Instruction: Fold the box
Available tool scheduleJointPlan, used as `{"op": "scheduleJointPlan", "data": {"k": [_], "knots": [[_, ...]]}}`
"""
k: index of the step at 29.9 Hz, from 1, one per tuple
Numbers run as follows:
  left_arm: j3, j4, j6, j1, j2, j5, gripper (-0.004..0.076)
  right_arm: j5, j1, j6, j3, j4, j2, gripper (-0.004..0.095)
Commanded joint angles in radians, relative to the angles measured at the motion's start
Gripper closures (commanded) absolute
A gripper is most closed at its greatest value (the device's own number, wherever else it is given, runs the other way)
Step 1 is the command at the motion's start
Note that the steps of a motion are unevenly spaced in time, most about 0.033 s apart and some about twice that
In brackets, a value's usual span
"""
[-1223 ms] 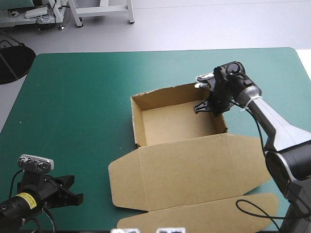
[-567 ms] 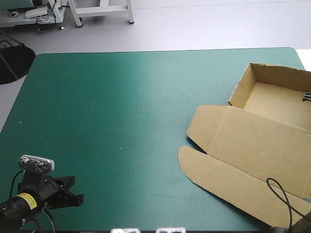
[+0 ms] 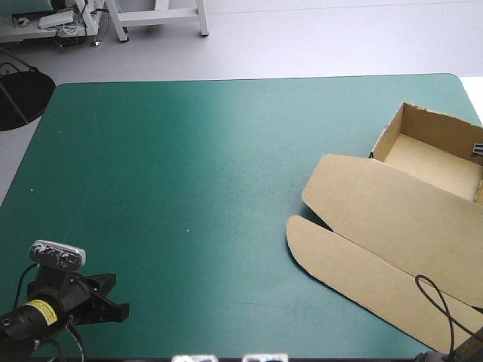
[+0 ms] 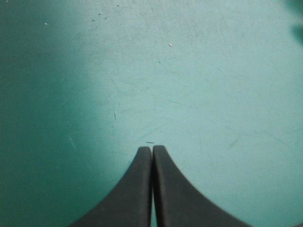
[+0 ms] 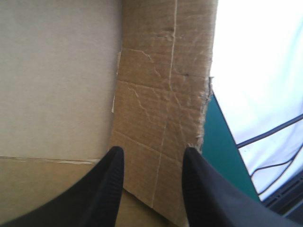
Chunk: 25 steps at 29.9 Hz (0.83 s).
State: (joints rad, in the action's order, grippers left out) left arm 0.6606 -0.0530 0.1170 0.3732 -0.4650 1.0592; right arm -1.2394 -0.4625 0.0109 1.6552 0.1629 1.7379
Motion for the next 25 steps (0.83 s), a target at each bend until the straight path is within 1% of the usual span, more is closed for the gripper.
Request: {"op": "scheduleJointPlan", "data": {"k": [1, 5, 7, 8, 10, 11, 13, 16, 18, 20, 22, 25], "knots": [[0.023, 0.007, -0.019, 0.005, -0.008, -0.053, 0.0733, -0.01, -0.006, 0.021, 0.038, -0.078, -0.1, 0.0532], [0.023, 0.038, -0.019, 0.005, -0.008, -0.053, 0.0733, -0.01, -0.006, 0.075, 0.038, -0.221, -0.195, 0.0532], [0.023, 0.038, -0.019, 0.005, -0.008, -0.053, 0.0733, -0.01, -0.006, 0.1, 0.038, -0.319, -0.255, 0.0534], [0.023, 0.038, -0.019, 0.005, -0.006, -0.053, 0.0733, -0.01, -0.006, 0.125, 0.031, -0.392, -0.29, 0.0534], [0.02, 0.047, -0.019, 0.005, 0.002, -0.065, 0.0733, -0.01, -0.006, 0.167, 0.021, -0.48, -0.354, 0.0537], [0.014, 0.061, -0.019, 0.005, 0.012, -0.08, 0.0733, -0.01, -0.003, 0.188, 0.009, -0.53, -0.4, 0.0563], [-0.003, 0.082, -0.019, 0.005, 0.027, -0.114, 0.0733, -0.01, 0.019, 0.211, -0.007, -0.551, -0.463, 0.063], [-0.044, 0.09, -0.019, 0.005, 0.057, -0.141, 0.0733, -0.01, 0.089, 0.25, -0.052, -0.55, -0.592, 0.0804], [-0.083, 0.077, -0.021, 0.005, 0.081, -0.141, 0.0733, -0.01, 0.146, 0.275, -0.097, -0.54, -0.678, 0.0893], [-0.118, 0.068, -0.032, 0.005, 0.104, -0.144, 0.0733, -0.008, 0.196, 0.279, -0.153, -0.531, -0.751, 0.0925], [-0.154, 0.068, -0.04, 0.005, 0.128, -0.149, 0.0733, -0.008, 0.243, 0.28, -0.225, -0.531, -0.827, 0.0925], [-0.154, 0.067, -0.062, 0.005, 0.156, -0.172, 0.0733, -0.002, 0.284, 0.289, -0.349, -0.531, -0.927, 0.0925]]}}
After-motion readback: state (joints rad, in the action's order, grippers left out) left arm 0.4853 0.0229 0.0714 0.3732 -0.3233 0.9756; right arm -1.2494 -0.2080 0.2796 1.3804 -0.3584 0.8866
